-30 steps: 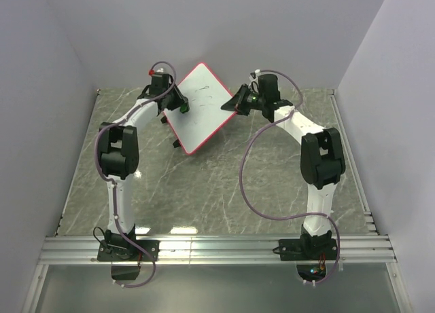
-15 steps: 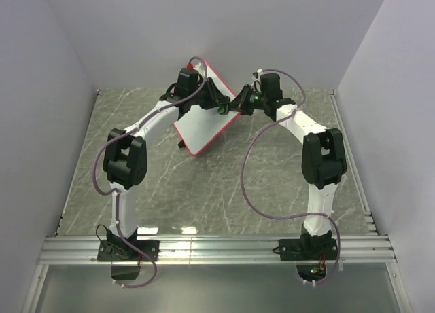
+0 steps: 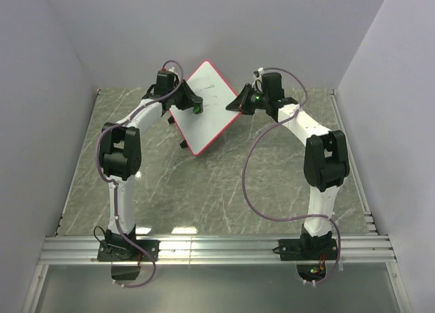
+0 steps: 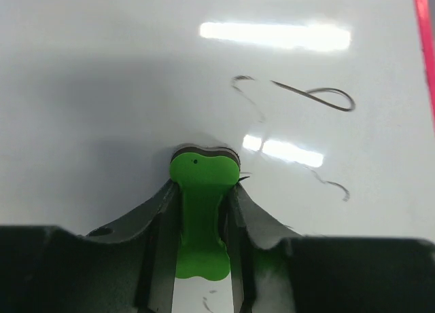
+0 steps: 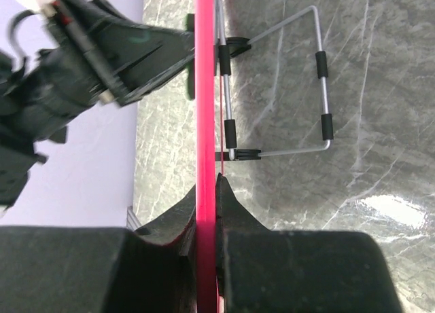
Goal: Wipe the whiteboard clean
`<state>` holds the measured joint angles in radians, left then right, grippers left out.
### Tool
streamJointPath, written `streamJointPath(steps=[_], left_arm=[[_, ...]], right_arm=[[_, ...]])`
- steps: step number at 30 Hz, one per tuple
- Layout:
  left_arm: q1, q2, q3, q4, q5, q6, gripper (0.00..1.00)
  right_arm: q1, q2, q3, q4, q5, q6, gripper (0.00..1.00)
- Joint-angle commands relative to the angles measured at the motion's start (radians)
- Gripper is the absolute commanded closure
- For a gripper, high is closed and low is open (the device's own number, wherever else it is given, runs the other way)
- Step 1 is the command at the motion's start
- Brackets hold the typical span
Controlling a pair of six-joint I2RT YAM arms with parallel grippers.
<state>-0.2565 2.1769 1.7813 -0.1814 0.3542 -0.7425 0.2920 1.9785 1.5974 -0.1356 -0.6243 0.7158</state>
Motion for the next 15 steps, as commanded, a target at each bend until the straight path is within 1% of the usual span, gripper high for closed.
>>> streamJointPath(steps=[1, 8, 11, 14, 15], left_arm=[[-0.064, 0.107, -0.053, -0.119, 0.000, 0.051, 1.00], [-0.082, 0.095, -0.017, -0.101, 0.028, 0.037, 1.00], [-0.127, 0.063, -0.002, -0.099, 0.031, 0.026, 1.00], [-0.180, 0.018, -0.028, -0.053, 0.051, -0.007, 1.00], [-0.190, -0.006, -0.048, -0.011, 0.049, -0.020, 1.00]], right_arm=[[0.038, -0.102, 0.010, 0.019, -0.112, 0.022, 1.00], [0.041, -0.089, 0.027, 0.008, -0.115, 0.014, 1.00], [0.044, -0.086, 0.030, -0.001, -0.109, 0.005, 1.00], [0.050, -0.086, 0.030, -0.007, -0.106, -0.002, 1.00], [0.055, -0.083, 0.032, -0.010, -0.103, -0.004, 1.00]])
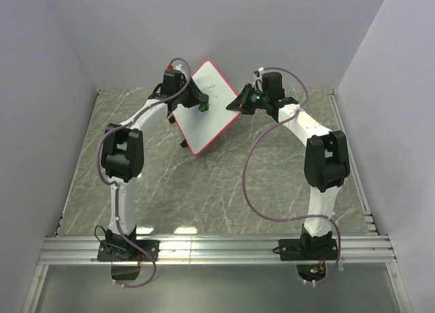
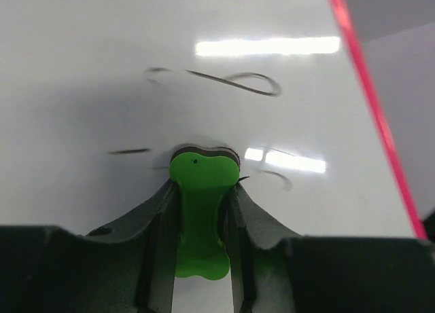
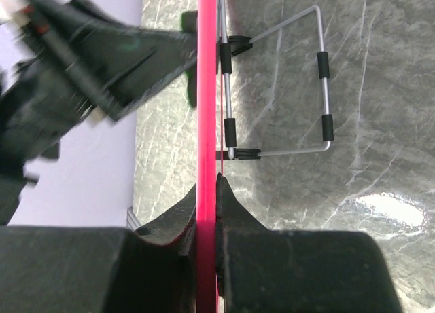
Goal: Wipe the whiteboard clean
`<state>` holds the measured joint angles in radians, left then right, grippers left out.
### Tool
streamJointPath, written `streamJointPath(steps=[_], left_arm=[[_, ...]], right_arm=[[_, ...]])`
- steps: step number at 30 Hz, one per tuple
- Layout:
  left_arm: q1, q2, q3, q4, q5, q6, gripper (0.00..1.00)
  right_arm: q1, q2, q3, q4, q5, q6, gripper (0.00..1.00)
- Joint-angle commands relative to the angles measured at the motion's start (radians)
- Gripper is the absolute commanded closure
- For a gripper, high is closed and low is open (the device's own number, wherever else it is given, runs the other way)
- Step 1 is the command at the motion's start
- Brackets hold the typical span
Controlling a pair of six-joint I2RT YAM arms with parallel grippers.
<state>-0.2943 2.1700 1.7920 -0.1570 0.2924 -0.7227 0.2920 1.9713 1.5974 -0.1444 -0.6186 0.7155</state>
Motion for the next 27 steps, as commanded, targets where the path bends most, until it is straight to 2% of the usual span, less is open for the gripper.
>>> streamJointPath(steps=[1, 5, 9, 12, 14, 21, 23, 27], left_arm=[[-0.160, -0.007, -0.066, -0.020, 0.110, -0.040, 1.00], [-0.170, 0.010, -0.025, 0.005, 0.103, -0.035, 1.00], [-0.164, 0.146, 0.180, -0.100, 0.051, 0.005, 1.00], [-0.132, 0.238, 0.277, -0.173, 0.037, 0.008, 1.00], [-0.109, 0.252, 0.270, -0.176, 0.025, 0.014, 1.00], [-0.068, 0.162, 0.005, -0.116, -0.009, 0.057, 1.00], [-0.054, 0.172, -0.011, -0.124, -0.015, 0.052, 1.00], [-0.037, 0.223, 0.076, -0.190, 0.027, 0.058, 1.00]], right_arm=[[0.058, -0.075, 0.030, -0.003, -0.109, -0.005, 1.00], [0.067, -0.072, 0.029, -0.006, -0.107, -0.008, 1.00], [0.078, -0.077, 0.038, -0.032, -0.101, -0.025, 1.00], [0.079, -0.083, 0.049, -0.060, -0.092, -0.044, 1.00], [0.078, -0.091, 0.058, -0.078, -0.090, -0.057, 1.00], [0.075, -0.095, 0.065, -0.072, -0.090, -0.051, 1.00], [0.076, -0.088, 0.075, -0.063, -0.093, -0.045, 1.00], [0.076, -0.074, 0.087, -0.064, -0.092, -0.044, 1.00]])
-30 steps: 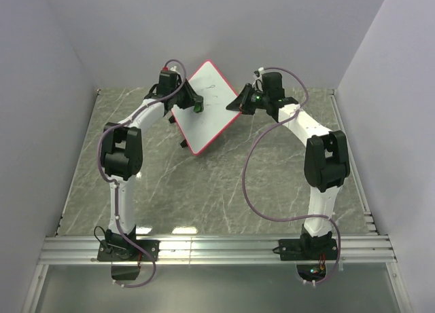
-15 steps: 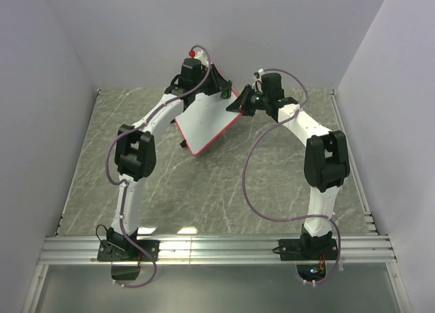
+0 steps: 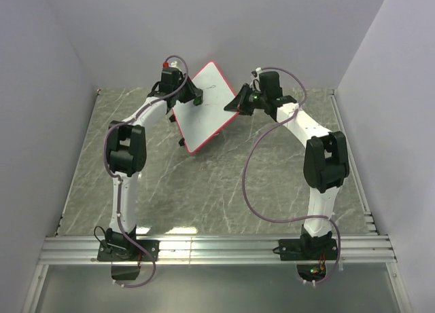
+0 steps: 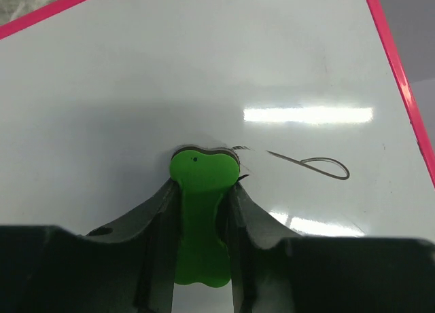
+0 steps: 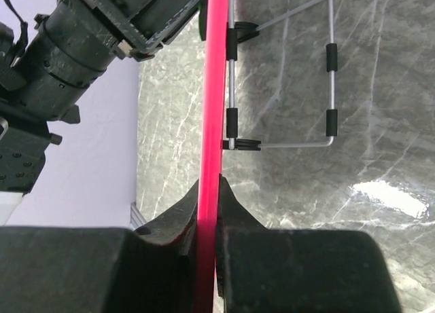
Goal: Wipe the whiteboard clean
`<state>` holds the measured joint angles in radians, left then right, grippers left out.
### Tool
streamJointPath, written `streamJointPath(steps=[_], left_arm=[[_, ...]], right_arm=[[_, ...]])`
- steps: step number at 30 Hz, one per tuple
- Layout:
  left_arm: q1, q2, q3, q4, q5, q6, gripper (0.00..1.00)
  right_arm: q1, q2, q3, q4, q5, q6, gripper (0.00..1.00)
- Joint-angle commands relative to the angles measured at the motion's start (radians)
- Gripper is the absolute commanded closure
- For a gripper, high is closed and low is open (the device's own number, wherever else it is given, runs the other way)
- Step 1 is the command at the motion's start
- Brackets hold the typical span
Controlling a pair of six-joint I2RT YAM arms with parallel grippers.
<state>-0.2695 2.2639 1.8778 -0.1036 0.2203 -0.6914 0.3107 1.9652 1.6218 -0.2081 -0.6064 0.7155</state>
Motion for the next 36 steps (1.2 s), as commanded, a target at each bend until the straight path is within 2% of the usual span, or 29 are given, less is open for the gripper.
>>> streamJointPath(steps=[1, 13, 22, 29, 33, 36], left_arm=[[-0.065, 0.128, -0.002, -0.237, 0.111, 0.030, 1.00], [-0.192, 0.002, 0.040, -0.205, 0.229, -0.013, 1.00], [-0.152, 0.223, 0.357, -0.323, 0.199, -0.002, 1.00], [-0.103, 0.310, 0.356, -0.355, 0.162, 0.016, 1.00], [-0.085, 0.439, 0.513, -0.498, 0.140, 0.052, 1.00], [-0.070, 0.434, 0.469, -0.478, 0.140, 0.061, 1.00]], right_arm=[[0.056, -0.068, 0.066, -0.002, -0.104, -0.045, 1.00], [0.057, -0.051, 0.039, 0.018, -0.090, -0.041, 1.00], [0.087, -0.054, 0.041, -0.051, -0.073, -0.093, 1.00], [0.087, -0.060, 0.050, -0.070, -0.075, -0.106, 1.00], [0.090, -0.052, 0.059, -0.063, -0.084, -0.103, 1.00], [0.093, -0.043, 0.078, -0.082, -0.089, -0.126, 1.00]])
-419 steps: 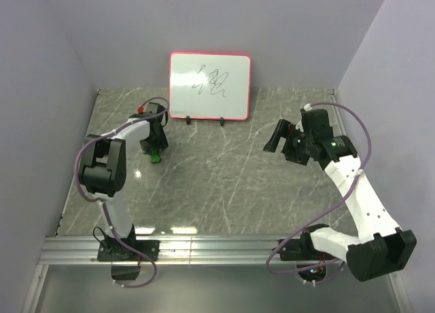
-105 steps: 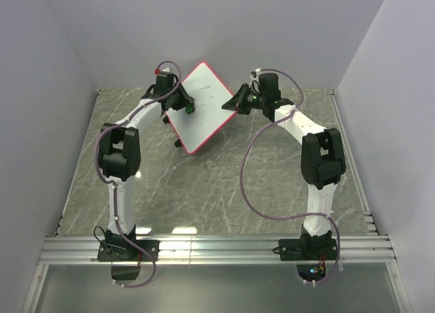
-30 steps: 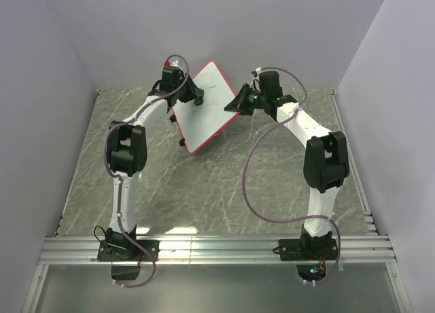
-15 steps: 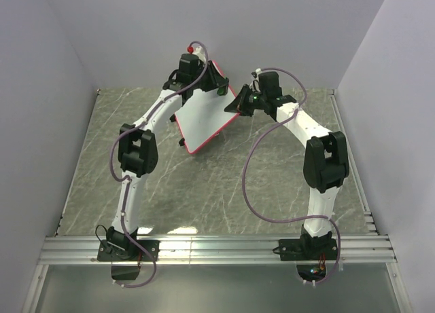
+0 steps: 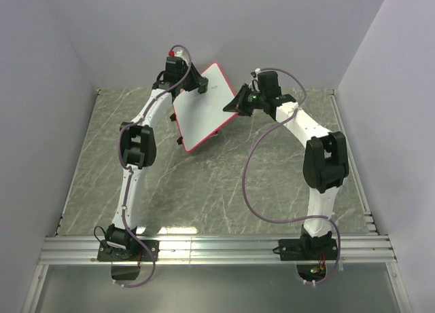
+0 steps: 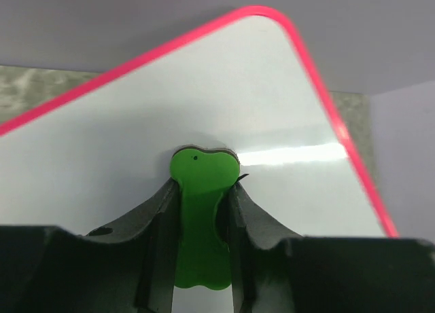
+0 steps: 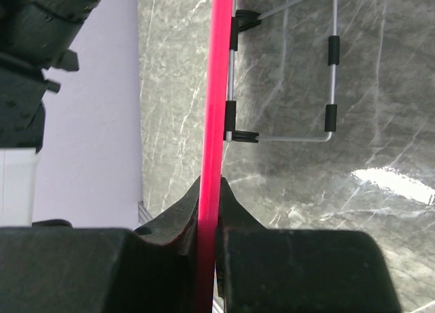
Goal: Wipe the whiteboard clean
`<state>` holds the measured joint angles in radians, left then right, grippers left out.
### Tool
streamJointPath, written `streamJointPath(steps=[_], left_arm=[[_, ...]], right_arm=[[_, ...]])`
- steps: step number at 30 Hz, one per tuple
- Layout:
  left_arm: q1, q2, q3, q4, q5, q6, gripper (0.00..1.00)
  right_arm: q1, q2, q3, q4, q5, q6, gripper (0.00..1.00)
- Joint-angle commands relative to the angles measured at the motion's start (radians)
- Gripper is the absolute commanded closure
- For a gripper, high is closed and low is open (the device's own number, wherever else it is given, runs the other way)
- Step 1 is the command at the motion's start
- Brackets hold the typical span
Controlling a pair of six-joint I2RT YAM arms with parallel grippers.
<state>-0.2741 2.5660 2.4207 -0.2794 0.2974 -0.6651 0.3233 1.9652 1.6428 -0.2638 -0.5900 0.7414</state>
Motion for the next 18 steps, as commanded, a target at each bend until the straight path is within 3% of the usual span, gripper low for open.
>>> streamJointPath(steps=[1, 12, 18], left_arm=[[-0.062, 0.134, -0.071, -0.303, 0.062, 0.047, 1.00], [-0.086, 0.056, -0.083, -0.299, 0.252, 0.116, 1.00], [-0.125, -0.033, -0.087, -0.265, 0.264, 0.082, 1.00]], right_arm=[[0.083, -0.040, 0.064, -0.044, -0.105, -0.160, 1.00], [0.132, -0.003, 0.118, -0.137, -0.088, -0.255, 1.00], [0.146, 0.006, 0.109, -0.127, -0.083, -0.251, 1.00]])
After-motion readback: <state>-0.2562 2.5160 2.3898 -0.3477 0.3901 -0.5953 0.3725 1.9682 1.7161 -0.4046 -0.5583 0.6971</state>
